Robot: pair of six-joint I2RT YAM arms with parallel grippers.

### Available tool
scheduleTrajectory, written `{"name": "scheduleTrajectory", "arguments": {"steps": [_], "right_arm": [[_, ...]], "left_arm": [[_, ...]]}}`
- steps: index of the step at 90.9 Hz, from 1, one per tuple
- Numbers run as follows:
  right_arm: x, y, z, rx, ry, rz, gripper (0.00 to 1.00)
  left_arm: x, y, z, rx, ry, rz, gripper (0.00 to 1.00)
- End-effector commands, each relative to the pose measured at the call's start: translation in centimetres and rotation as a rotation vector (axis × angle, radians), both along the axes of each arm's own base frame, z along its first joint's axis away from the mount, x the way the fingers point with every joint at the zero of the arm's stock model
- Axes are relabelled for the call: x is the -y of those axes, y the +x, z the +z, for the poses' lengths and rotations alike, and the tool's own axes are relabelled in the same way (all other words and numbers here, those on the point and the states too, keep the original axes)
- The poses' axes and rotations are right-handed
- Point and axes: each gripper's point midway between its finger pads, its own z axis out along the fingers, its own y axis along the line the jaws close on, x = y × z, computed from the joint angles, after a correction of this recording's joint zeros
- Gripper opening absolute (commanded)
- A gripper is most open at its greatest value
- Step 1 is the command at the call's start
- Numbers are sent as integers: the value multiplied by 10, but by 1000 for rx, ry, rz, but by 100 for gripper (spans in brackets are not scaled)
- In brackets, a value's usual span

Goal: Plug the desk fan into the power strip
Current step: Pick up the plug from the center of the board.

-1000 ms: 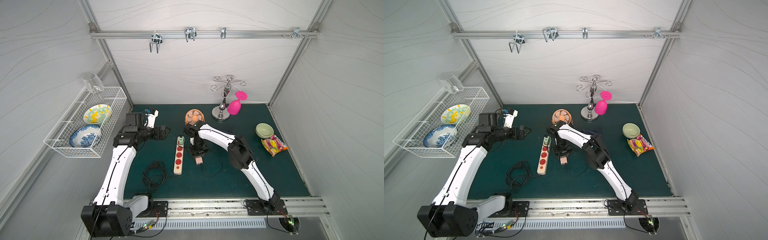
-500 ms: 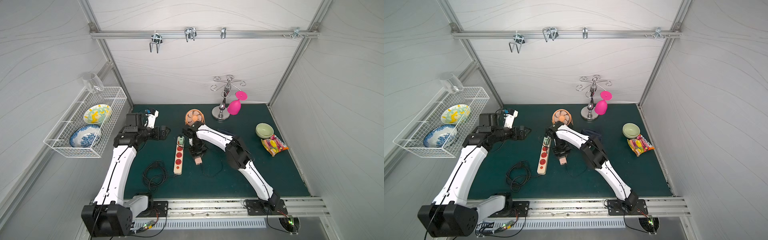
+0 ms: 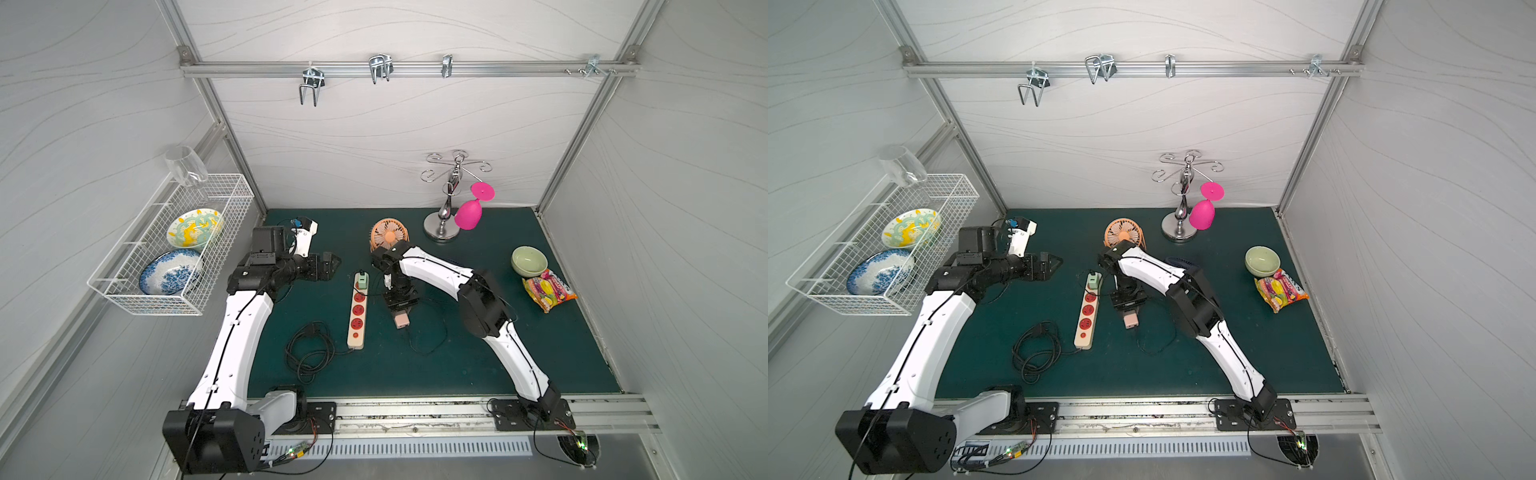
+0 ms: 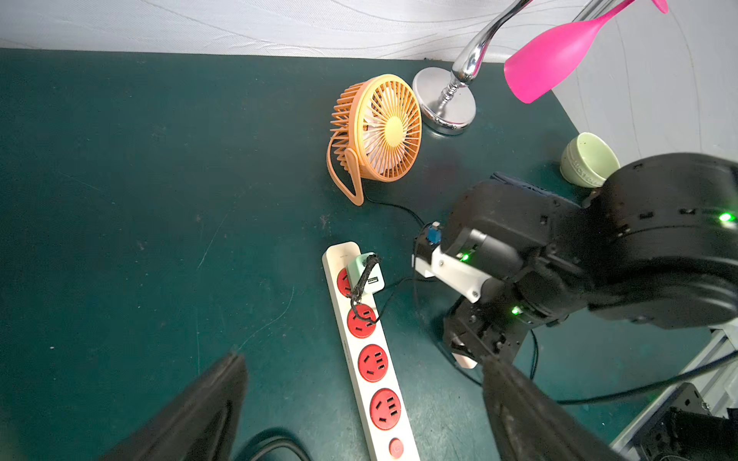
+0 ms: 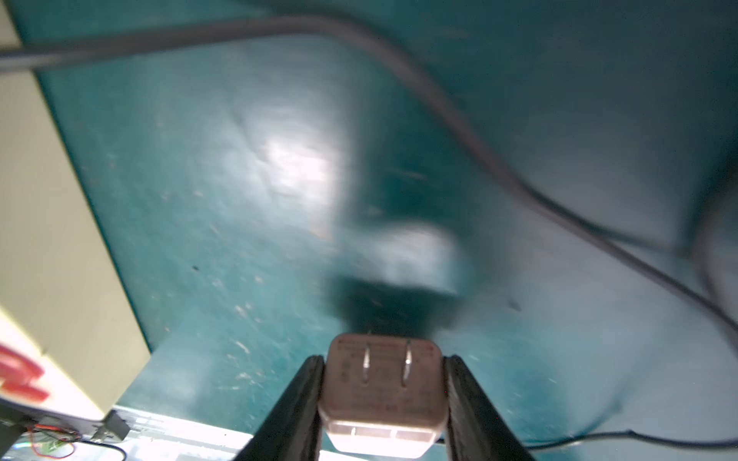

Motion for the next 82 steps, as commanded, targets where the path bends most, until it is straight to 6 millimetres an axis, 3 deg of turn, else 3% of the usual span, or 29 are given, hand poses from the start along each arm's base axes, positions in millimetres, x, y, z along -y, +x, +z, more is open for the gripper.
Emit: {"name": "scheduleTrajectory", "arguments": {"steps": [1,22,42,62,82], "right_arm": [[3,22,47,80,131,-111,32],[4,44,104,169,336,-265,34],[5,63,133,115,563,-570,33],[-3,82,147,41,682,-789,31],[-11,87,147,-38,749,-954,29]], "left_arm": [[-3,7,21,83,57,-18,96],[11,4,34,128,109,-131,99],[32,1,52,204,151,-260,100],[64,-15,57,300,240,-496,100],[88,-30,56,374,300,-674,100]]}}
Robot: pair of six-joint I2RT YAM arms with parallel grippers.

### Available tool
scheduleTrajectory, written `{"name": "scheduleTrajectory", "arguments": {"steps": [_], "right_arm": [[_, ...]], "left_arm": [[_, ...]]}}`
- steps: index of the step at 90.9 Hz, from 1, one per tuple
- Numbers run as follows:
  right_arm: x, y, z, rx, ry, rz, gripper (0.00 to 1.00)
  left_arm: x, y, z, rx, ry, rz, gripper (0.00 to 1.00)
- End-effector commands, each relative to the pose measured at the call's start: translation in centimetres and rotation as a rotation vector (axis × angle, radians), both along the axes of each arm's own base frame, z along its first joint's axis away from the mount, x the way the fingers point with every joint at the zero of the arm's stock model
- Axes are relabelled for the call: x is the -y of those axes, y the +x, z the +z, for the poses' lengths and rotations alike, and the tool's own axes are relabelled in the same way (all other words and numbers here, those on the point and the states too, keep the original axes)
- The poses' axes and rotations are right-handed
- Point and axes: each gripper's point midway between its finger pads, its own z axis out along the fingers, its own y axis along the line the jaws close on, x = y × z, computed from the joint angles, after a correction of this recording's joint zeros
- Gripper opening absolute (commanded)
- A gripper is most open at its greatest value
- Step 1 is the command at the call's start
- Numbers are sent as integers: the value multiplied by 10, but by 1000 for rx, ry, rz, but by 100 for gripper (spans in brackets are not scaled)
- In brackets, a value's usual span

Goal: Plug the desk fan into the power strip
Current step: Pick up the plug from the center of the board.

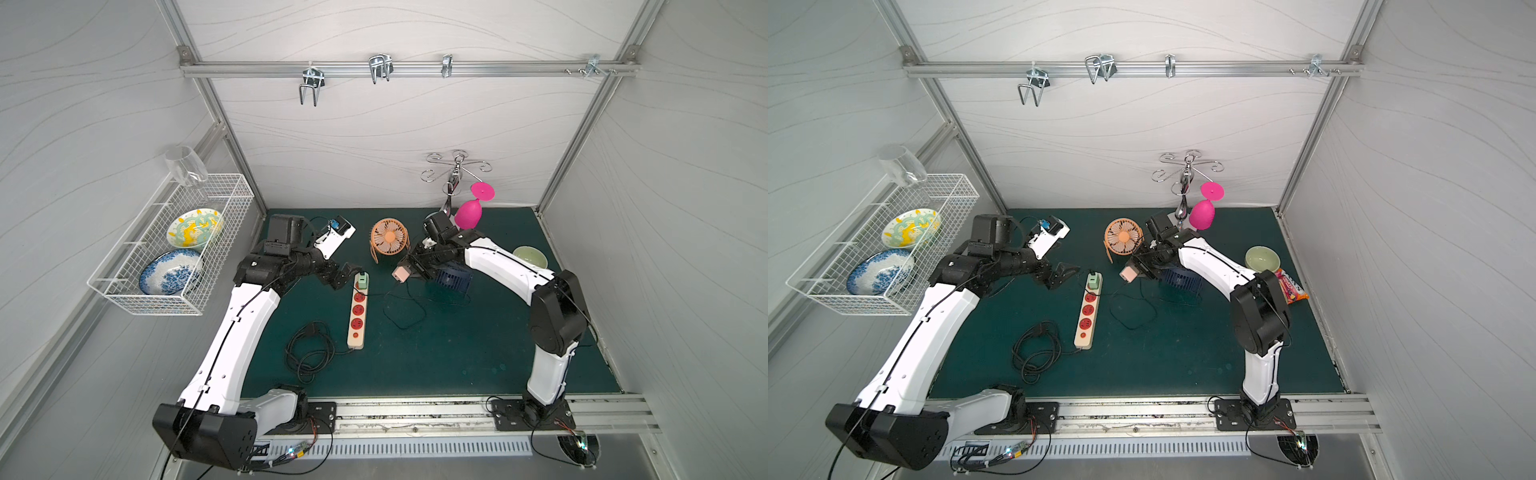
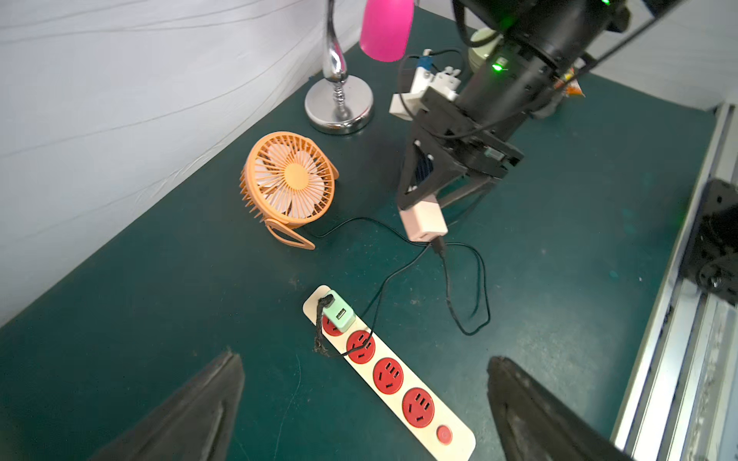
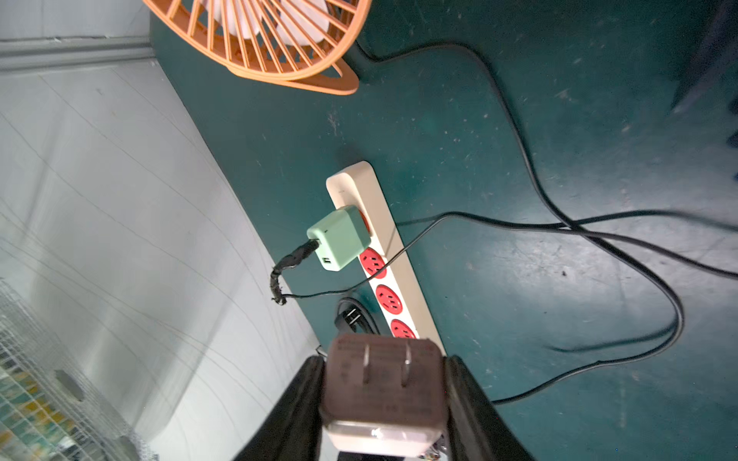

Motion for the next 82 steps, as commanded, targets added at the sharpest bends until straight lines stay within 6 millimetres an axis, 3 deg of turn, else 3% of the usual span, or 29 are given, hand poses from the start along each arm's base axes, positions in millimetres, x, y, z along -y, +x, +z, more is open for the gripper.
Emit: {"name": "scheduleTrajectory", "arguments": {"steps": [1,28,37,60,82], "right_arm": [[-13,7,31,-30,145,-104,29],[-8,5,44,-103,276,-334,28],[-9,-1,44,-146,317,-376,24],[-28,-18,60,-169,396,-347,22],[-25,-26,67,-173,427,-355,20]], "left_arm": [[14,-6,18,102,29,-131,100],[44,-24,8,190,131,-335,100],[51,-27,-4,216,192,-389,100],[66,-11,-10,306,227,-444,100],[77,5,-21,398,290,-507,98]]}}
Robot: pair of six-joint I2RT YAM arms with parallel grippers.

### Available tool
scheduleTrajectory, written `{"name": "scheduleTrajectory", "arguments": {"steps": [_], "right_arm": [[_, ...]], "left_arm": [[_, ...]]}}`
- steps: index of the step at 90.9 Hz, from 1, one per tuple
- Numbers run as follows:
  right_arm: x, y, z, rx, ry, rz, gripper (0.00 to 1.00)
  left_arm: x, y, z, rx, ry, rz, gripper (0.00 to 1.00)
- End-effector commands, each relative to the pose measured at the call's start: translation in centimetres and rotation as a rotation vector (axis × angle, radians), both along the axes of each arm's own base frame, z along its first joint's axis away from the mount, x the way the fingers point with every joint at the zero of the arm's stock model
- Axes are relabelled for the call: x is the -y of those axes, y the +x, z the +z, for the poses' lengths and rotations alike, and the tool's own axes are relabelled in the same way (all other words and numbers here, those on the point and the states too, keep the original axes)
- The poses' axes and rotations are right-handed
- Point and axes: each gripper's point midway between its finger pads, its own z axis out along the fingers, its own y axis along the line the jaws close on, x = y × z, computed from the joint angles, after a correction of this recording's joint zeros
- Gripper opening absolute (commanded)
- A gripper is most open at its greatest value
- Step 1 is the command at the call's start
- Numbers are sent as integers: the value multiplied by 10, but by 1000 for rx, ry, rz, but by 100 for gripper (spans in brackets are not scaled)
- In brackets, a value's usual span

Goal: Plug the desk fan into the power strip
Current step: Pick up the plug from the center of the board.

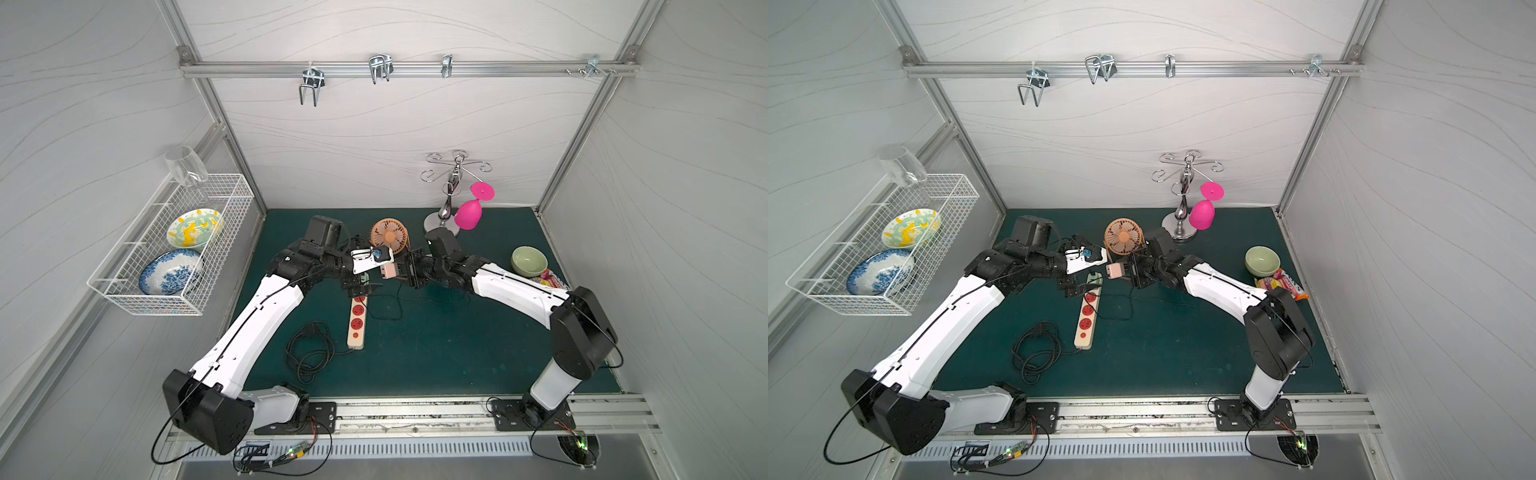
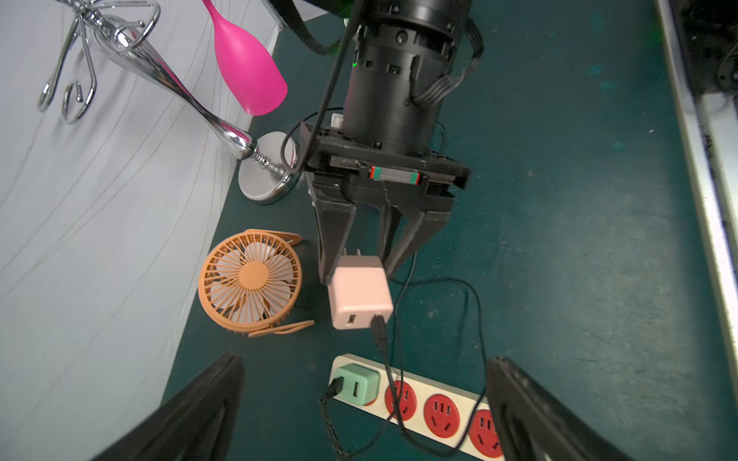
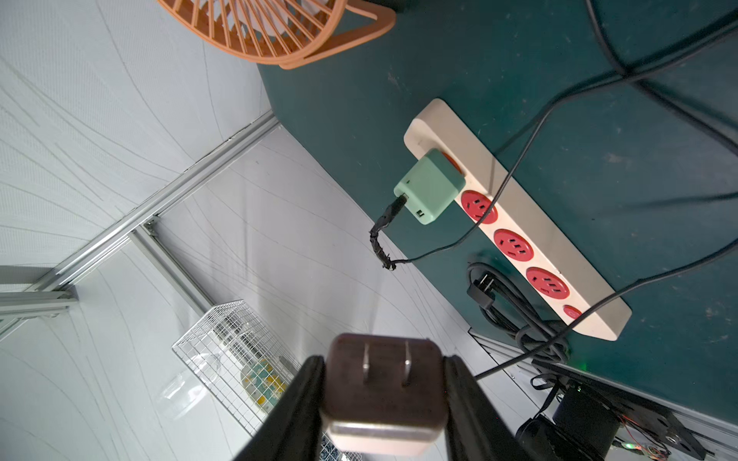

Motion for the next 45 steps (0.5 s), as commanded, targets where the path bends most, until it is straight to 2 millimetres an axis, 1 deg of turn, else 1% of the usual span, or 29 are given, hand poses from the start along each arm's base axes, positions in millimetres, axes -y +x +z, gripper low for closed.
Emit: {"name": "scheduleTrajectory", "arguments": {"steps": [1,12,26,45], "right_arm": [[-1,-1,32,41,83,-19,20],[-1,-4,38,54,99,-19,19],[1,-7,39,40,123,-37,17],[2,-10,46,51,135,-43,15]], "left_arm": [[10,14,3,119,22,-57,97],[14,23,1,148,19,-55,95],[19,30,-9,165,20,-73,93],[25,30,-21,191,26,-122,89]]}}
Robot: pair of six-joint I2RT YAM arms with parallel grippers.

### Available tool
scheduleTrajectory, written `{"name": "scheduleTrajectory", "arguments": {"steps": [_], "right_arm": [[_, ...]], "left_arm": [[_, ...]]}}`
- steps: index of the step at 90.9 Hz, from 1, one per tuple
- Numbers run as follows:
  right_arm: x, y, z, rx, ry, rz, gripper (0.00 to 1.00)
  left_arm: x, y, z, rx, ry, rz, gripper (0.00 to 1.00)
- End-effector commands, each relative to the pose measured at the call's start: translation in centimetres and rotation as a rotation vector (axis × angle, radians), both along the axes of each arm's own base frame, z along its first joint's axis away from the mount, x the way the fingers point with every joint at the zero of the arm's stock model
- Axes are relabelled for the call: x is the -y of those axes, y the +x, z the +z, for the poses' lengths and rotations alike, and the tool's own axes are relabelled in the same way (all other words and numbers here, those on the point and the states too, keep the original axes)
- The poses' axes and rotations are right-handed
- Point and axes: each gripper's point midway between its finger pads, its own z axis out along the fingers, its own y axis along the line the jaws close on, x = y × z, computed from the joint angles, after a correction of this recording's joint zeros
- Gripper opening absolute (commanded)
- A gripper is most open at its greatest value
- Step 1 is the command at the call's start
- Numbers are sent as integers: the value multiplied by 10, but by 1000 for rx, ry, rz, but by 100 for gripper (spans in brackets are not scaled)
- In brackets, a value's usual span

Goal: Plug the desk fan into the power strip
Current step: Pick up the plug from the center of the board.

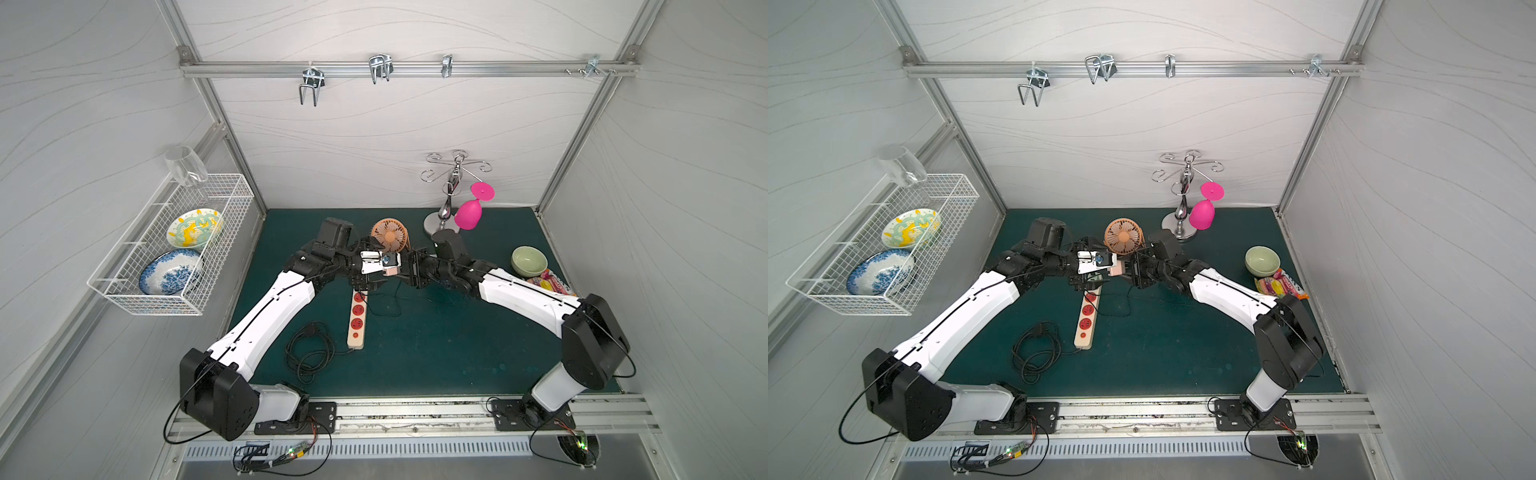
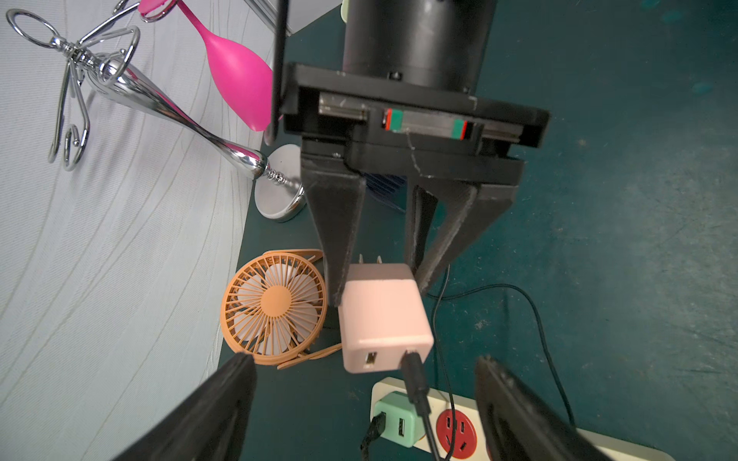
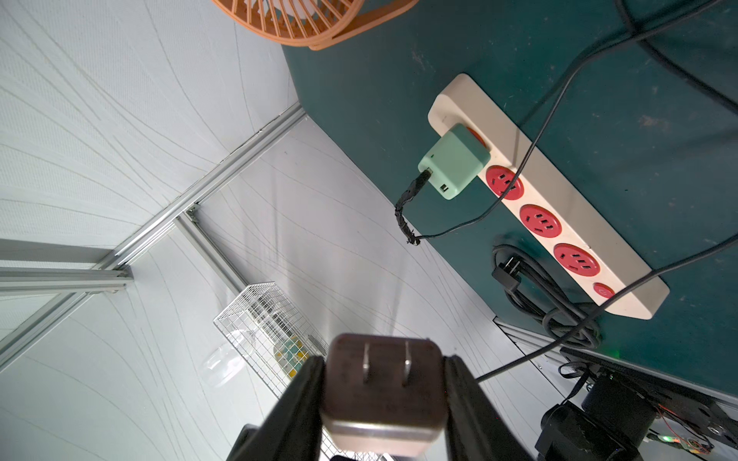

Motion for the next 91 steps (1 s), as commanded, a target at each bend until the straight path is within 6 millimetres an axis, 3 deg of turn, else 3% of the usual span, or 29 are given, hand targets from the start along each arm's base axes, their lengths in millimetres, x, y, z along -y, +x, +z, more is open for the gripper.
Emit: {"name": "scheduleTrajectory", "arguments": {"steps": [1,47,79,91], "right_arm": [[-1,-3,28,48,61,-8,15],[-2,-7,39,57,84,-9,9],[-4,-8,40,56,84,-4,8],[-4,-8,39,54,84,-4,8]], "left_arm": [[11,6,4,74,-12,-57,89],[19,27,-6,196,7,-75,77],[20,26,-8,186,12,-88,58],[20,23,-9,174,14,-90,46]]}}
